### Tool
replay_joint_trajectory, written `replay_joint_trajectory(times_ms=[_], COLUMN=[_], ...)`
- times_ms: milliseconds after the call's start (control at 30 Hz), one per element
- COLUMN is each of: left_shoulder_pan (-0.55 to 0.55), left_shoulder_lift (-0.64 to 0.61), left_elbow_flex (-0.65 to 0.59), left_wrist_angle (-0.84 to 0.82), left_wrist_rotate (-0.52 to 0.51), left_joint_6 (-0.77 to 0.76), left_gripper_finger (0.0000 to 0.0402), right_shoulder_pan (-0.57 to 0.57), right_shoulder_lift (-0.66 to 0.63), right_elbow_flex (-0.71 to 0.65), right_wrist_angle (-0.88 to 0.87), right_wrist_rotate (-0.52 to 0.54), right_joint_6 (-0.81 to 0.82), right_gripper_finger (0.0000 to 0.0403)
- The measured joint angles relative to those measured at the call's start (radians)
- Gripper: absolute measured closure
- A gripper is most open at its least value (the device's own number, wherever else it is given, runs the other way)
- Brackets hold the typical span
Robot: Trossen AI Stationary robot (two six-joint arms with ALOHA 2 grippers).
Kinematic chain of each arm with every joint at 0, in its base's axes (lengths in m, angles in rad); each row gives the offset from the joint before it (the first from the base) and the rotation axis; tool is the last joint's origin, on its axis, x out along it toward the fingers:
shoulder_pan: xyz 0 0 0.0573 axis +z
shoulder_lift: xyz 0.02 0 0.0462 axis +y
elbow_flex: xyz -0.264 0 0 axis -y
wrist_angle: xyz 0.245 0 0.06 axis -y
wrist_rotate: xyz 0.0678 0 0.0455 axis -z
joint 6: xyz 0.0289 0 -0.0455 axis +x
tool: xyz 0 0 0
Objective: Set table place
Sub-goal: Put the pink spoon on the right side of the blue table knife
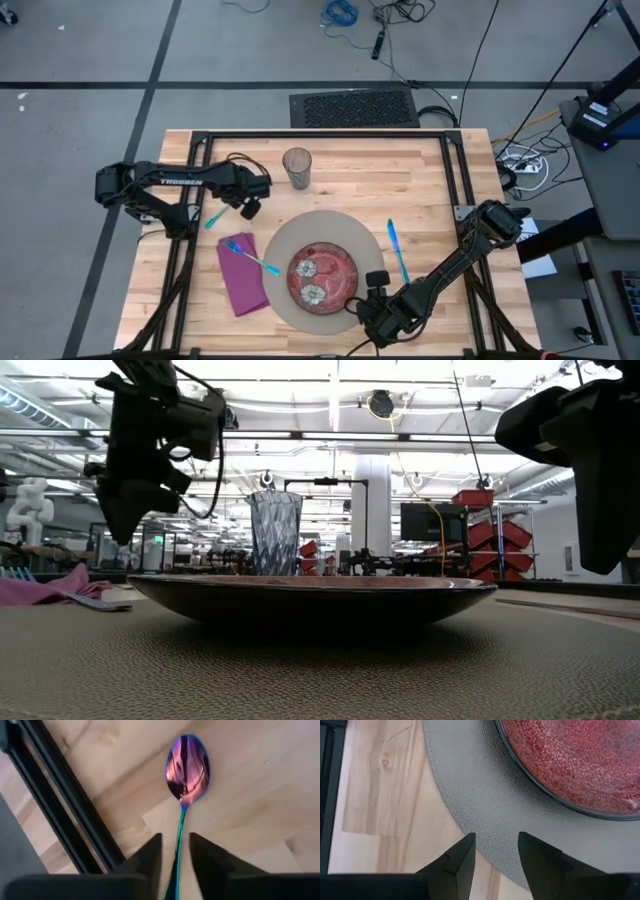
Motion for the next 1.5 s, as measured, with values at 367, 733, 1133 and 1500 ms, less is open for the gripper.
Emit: replay_joint_trajectory(times_ms=[367, 733, 1133, 1500], left_shoulder_pan=[0.147, 0.284, 0.339, 0.392], left_shoulder_lift=[0.0, 0.002, 0.002, 0.002], left_elbow_flex=[-0.001, -0.078, -0.202, -0.202], left_wrist_angle=[0.058, 0.078, 0.213, 0.296], left_wrist_rotate=[0.138, 0.263, 0.332, 0.324], left_joint_6=[0.165, 0.267, 0.332, 0.358], left_gripper_finger=[0.0208, 0.0248, 0.0263, 0.0263], right_shoulder_pan=[0.037, 0.06, 0.059, 0.057], right_shoulder_lift=[0.0, 0.0, 0.0, 0.0], right_elbow_flex=[0.0, 0.0, 0.0, 0.0], right_wrist_angle=[0.038, 0.039, 0.041, 0.049], right_wrist_rotate=[-0.004, 0.017, 0.019, 0.019], right_joint_6=[0.02, 0.058, 0.06, 0.071], right_gripper_finger=[0.0266, 0.0266, 0.0266, 0.0266])
